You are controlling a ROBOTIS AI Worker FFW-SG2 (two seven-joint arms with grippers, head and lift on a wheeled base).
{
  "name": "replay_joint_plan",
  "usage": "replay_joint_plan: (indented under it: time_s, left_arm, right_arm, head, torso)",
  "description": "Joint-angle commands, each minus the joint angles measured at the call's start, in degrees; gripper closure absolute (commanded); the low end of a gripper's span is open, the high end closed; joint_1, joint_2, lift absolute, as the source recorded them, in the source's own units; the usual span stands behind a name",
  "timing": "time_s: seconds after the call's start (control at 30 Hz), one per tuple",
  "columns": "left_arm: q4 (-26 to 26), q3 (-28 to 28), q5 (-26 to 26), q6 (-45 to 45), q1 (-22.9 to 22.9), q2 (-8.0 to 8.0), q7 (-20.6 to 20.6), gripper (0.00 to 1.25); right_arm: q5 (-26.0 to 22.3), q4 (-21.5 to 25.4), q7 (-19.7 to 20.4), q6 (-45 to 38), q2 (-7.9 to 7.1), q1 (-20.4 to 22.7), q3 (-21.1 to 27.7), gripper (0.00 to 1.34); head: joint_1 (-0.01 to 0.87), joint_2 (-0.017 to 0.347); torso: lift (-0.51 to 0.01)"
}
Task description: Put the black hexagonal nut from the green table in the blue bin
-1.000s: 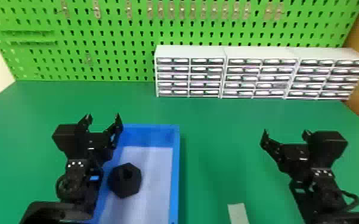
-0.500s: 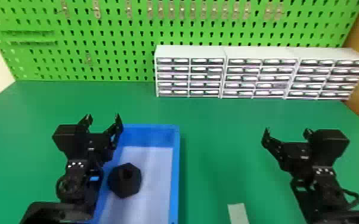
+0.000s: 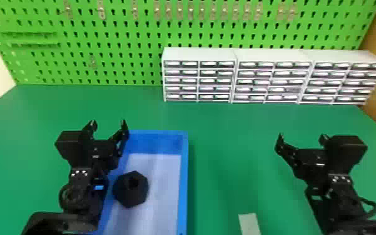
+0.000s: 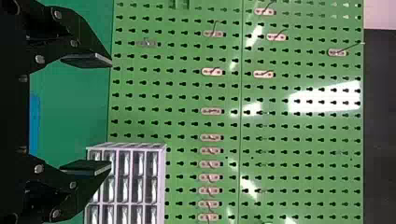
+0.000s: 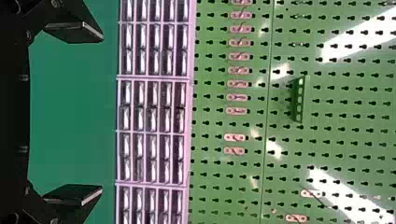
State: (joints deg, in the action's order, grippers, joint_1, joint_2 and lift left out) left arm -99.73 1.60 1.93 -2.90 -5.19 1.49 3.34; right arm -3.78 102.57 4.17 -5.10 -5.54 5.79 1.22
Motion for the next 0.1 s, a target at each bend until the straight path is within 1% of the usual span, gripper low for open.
replay_joint_plan:
  time_s: [0.0, 0.07]
  left_arm:
    - [0.07, -0.02, 0.00, 0.00, 0.00, 0.00, 0.00, 0.47]
    - [-0.02, -0.02, 0.00, 0.00, 0.00, 0.00, 0.00, 0.47]
  right_arm:
    - [-0.08, 0.00, -0.04, 0.00, 0.01, 0.01, 0.01, 0.16]
    - [-0.08, 0.00, -0.04, 0.00, 0.01, 0.01, 0.01, 0.16]
  head:
    - [0.657, 0.057]
    - [0.657, 0.057]
  torso:
    - [-0.095]
    - [-0.095]
